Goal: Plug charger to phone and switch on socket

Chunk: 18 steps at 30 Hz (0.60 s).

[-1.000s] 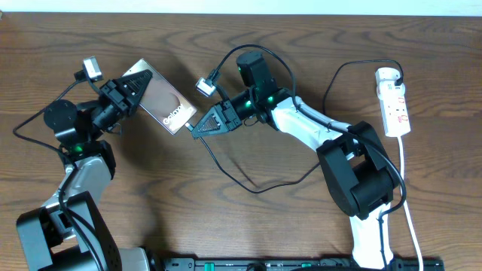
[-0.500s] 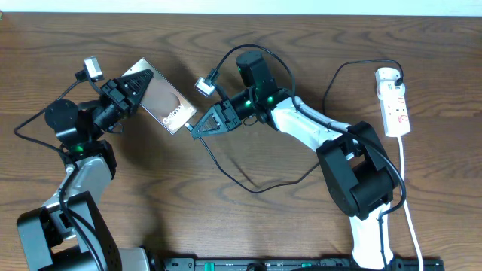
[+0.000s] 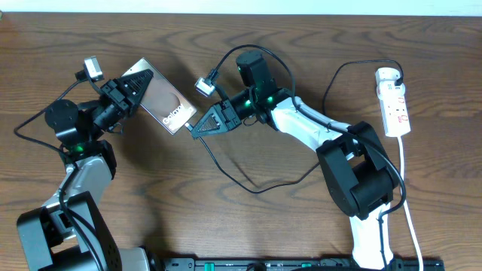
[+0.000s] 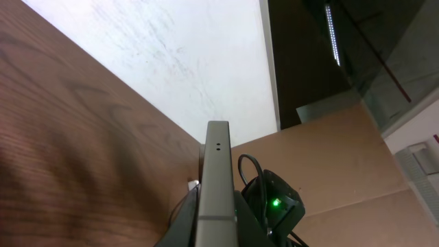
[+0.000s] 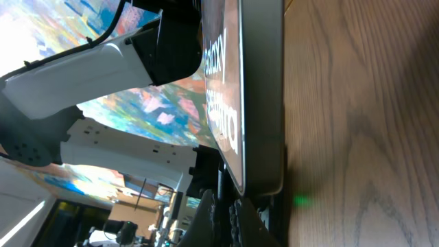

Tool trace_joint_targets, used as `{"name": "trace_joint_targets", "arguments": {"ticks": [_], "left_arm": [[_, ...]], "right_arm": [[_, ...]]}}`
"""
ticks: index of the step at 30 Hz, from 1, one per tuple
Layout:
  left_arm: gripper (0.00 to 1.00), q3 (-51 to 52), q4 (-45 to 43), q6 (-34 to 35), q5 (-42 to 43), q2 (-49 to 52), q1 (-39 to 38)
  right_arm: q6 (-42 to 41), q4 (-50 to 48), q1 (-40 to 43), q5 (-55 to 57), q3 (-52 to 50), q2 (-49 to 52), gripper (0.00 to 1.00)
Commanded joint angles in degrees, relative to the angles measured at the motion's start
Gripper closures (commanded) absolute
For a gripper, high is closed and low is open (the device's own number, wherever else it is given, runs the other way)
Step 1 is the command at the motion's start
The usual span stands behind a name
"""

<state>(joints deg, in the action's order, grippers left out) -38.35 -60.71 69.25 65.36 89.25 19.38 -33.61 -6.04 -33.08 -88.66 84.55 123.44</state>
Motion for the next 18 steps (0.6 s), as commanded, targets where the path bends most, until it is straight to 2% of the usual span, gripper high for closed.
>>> {"name": "trace_joint_targets", "arguments": {"ticks": [1, 13, 18], "left_arm": [[0.93, -0.2, -0.3, 0.5, 7.5, -0.7, -2.4], [0.93, -0.2, -0.6, 1.2, 7.5, -0.7, -2.5], [0.93, -0.2, -4.9, 4.0, 7.7, -0.7, -2.5]], "right_arm": [[-1.1, -1.1, -0.1, 3.0, 0.9, -0.2, 0.99], [-2.5, -1.1, 0.2, 3.7, 0.9, -0.2, 0.99], [-2.6, -2.0, 0.2, 3.7, 0.9, -0.2, 0.99]]}}
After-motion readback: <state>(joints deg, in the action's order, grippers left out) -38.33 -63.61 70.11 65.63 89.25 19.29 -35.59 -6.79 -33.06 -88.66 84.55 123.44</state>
